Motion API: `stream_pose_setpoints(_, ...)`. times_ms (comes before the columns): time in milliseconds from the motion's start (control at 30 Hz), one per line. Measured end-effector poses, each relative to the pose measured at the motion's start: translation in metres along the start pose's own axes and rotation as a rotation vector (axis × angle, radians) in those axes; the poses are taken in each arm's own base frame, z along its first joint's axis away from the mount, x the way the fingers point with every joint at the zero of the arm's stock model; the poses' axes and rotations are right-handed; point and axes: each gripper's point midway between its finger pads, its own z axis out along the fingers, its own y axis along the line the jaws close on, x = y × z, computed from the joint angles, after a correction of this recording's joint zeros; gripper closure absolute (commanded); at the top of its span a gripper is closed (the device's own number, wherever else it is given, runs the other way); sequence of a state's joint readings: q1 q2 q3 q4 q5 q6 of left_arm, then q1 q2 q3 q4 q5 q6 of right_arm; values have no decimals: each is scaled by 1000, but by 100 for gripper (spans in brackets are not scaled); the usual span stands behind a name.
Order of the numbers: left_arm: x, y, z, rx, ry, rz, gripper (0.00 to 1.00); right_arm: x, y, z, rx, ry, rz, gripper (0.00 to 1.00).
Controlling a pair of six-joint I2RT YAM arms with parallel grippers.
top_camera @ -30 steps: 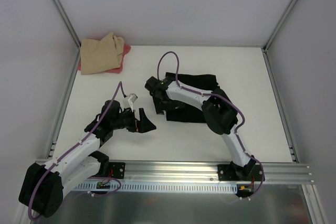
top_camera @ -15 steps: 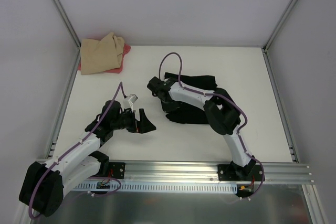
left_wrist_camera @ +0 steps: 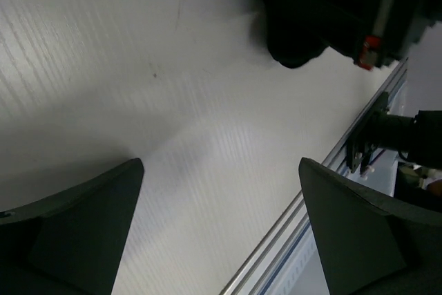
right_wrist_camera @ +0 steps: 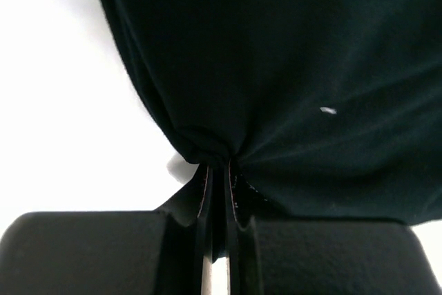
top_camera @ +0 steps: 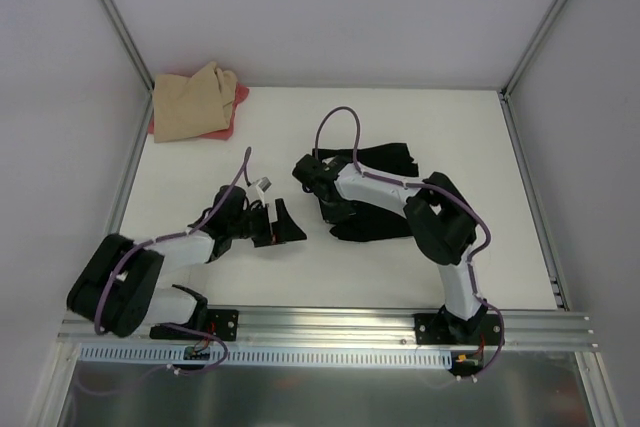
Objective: Fold and stack the t-shirts
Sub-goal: Put the neatly folded tshirt into the corner of the board with the left arm
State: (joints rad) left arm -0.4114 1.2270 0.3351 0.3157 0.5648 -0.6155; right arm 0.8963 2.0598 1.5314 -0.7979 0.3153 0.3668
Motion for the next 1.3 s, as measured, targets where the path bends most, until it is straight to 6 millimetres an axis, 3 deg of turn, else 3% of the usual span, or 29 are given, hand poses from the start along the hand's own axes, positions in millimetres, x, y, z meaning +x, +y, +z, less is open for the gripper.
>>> stream_pose_setpoints(67, -4, 0, 16, 36, 13, -55, 1, 5, -6, -4, 7, 7, -3, 100)
stream_pose_setpoints(233, -47, -20, 64, 232, -33, -175, 1, 4, -13, -19, 2, -10, 4, 100)
stream_pose_setpoints(367, -66, -28, 85, 347, -31, -328, 1, 1, -15, -29, -9, -28, 14, 100)
stream_pose_setpoints(500, -76, -31, 93, 384, -32, -441, 1, 0, -17, -36, -16, -38, 20, 100)
stream_pose_setpoints(700, -81, -35, 96, 384, -67, -447, 1, -2, -18, -44, -26, -50, 25, 100)
stream_pose_setpoints(933, -95, -42, 107, 352, -148, -313, 1, 2, -15, -47, -29, -50, 10, 100)
stream_pose_setpoints(1100, -106, -37, 119, 236, -190, -208, 1, 4, -11, -55, -41, -61, -1, 100)
stream_pose_setpoints(1200, -114, -33, 123, 174, -208, -157, 5, 3, -11, -61, -51, -73, 3, 100)
stream_pose_setpoints(1300, -119, -29, 126, 121, -214, -126, 17, 2, -10, -66, -60, -83, 8, 100)
